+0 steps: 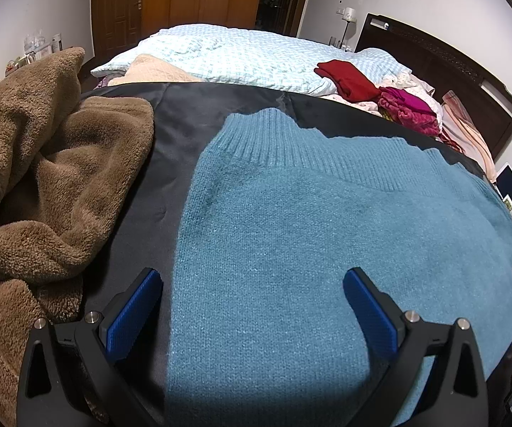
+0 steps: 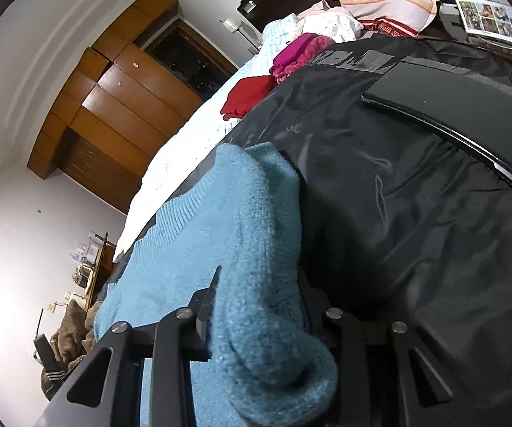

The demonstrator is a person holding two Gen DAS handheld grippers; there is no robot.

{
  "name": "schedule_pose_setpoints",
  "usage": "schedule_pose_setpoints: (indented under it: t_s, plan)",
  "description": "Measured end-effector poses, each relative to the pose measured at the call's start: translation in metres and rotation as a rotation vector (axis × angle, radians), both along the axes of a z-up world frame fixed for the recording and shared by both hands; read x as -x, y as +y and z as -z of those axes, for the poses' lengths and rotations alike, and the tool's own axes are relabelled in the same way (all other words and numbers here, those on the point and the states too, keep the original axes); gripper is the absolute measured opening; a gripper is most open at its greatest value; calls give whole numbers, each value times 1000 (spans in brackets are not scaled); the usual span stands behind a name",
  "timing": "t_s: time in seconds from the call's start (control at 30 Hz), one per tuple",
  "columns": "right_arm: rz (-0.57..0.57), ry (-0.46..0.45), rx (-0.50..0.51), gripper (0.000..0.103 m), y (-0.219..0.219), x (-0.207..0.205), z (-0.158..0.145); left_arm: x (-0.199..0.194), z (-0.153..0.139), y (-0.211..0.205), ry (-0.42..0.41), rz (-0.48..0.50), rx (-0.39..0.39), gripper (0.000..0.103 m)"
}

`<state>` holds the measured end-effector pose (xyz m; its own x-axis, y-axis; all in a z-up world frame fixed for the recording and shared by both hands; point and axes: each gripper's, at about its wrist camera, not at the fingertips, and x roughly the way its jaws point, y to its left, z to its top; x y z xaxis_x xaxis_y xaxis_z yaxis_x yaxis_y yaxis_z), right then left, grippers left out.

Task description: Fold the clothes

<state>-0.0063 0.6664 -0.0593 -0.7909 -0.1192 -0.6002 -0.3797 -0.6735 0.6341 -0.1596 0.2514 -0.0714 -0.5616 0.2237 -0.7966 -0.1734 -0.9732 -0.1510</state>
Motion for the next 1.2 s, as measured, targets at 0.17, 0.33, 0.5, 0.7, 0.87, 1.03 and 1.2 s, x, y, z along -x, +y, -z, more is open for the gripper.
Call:
schedule_pose_setpoints:
  t_s: [0.17, 0.33, 0.5, 0.7, 0.87, 1.03, 1.2]
  plan:
    - [-11, 22, 26, 37, 4, -4, 3, 0, 0, 0, 1, 1, -1, 102]
    - [-16, 26, 39, 37, 4, -3, 3, 0, 0, 0, 2, 1, -2, 102]
    - [-11, 29, 25, 36, 1, -3, 2, 0, 0, 0, 2, 1, -2, 102]
    - [24, 17, -32, 25, -9, -2, -12, 2, -2, -2, -28, 9, -17, 102]
    - [7, 63, -93, 24, -27, 3, -45, 7, -11, -12, -95, 29, -89, 103]
    - [-20, 64, -114, 24, -44, 15, -71, -1, -38, -21, -61, 44, -104, 103]
    - [-48, 74, -76, 24, -60, 29, -90, -8, -44, -28, -97, 96, -94, 103]
